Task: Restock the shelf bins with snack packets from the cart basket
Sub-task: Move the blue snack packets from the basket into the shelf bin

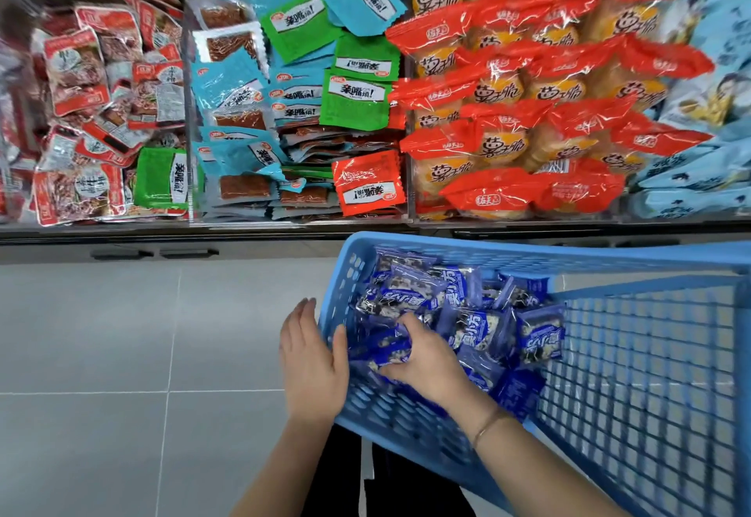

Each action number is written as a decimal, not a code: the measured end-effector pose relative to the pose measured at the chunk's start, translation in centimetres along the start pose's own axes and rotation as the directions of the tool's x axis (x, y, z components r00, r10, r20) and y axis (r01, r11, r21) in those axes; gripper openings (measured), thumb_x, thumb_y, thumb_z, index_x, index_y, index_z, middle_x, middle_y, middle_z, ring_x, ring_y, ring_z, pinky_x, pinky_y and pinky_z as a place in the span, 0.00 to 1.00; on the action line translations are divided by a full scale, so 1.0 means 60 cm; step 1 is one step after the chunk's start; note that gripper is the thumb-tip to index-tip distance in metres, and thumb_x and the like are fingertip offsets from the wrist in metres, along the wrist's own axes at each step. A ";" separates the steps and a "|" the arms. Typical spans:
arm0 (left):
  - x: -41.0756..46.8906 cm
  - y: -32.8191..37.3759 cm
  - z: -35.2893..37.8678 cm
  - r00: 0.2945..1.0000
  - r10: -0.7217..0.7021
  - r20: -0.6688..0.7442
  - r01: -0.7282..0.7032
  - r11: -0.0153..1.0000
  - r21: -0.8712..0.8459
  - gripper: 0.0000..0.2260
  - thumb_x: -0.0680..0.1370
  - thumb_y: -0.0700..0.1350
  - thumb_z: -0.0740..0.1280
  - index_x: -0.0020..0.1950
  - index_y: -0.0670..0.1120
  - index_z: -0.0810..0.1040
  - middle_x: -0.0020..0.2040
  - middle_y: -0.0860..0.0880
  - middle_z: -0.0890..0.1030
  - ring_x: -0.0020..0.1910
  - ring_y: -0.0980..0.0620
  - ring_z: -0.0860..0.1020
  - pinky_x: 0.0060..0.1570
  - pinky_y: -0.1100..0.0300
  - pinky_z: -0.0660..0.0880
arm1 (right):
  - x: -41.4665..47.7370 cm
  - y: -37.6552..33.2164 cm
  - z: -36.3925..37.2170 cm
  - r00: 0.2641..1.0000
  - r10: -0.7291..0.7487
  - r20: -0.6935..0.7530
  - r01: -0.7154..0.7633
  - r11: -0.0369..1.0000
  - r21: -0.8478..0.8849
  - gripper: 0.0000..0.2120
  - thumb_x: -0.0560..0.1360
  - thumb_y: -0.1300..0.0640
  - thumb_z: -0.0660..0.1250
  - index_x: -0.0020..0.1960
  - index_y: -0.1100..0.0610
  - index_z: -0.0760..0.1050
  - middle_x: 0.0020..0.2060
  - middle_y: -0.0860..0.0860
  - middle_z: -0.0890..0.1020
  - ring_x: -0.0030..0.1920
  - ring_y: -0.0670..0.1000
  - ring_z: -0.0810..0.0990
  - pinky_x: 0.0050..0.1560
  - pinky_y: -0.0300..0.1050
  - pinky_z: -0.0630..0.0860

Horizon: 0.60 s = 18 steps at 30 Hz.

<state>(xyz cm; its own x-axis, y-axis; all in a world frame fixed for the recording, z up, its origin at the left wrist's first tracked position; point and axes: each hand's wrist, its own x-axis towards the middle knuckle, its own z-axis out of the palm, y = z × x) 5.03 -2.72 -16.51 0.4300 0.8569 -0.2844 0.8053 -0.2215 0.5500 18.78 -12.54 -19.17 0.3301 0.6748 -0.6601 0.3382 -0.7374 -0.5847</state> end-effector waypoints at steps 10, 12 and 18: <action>0.013 0.089 -0.049 0.783 -0.021 0.621 0.039 0.999 -0.015 0.32 0.61 0.60 0.75 0.63 0.55 0.72 0.46 0.62 0.79 0.44 0.61 0.79 0.44 0.65 0.75 | -0.039 -0.041 -0.086 0.986 -0.075 0.146 0.014 0.924 0.382 0.17 0.78 0.50 0.62 0.63 0.59 0.71 0.43 0.34 0.72 0.43 0.27 0.74 0.44 0.17 0.65; 0.037 0.095 -0.060 0.663 -0.076 0.745 0.058 0.997 0.051 0.25 0.62 0.58 0.76 0.55 0.55 0.74 0.45 0.59 0.80 0.44 0.61 0.78 0.41 0.68 0.73 | -0.040 -0.045 -0.081 0.978 -0.093 0.189 0.015 0.925 0.379 0.17 0.81 0.47 0.55 0.63 0.55 0.71 0.48 0.38 0.74 0.49 0.31 0.72 0.49 0.21 0.64; 0.057 0.082 -0.078 0.607 -0.112 0.787 0.196 0.981 -0.011 0.17 0.71 0.50 0.73 0.57 0.50 0.74 0.51 0.51 0.82 0.51 0.53 0.80 0.55 0.57 0.75 | -0.020 -0.022 -0.063 0.983 0.175 0.061 -0.179 0.812 0.556 0.21 0.80 0.40 0.49 0.53 0.50 0.76 0.47 0.45 0.78 0.52 0.46 0.77 0.49 0.41 0.69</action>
<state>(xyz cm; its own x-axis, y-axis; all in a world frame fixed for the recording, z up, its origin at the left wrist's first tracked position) 8.55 1.29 -11.12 0.4920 0.1789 -0.8520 0.8691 -0.0441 0.4926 21.28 -12.26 -15.84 0.3300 0.5321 -0.7798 -0.2744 -0.7363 -0.6185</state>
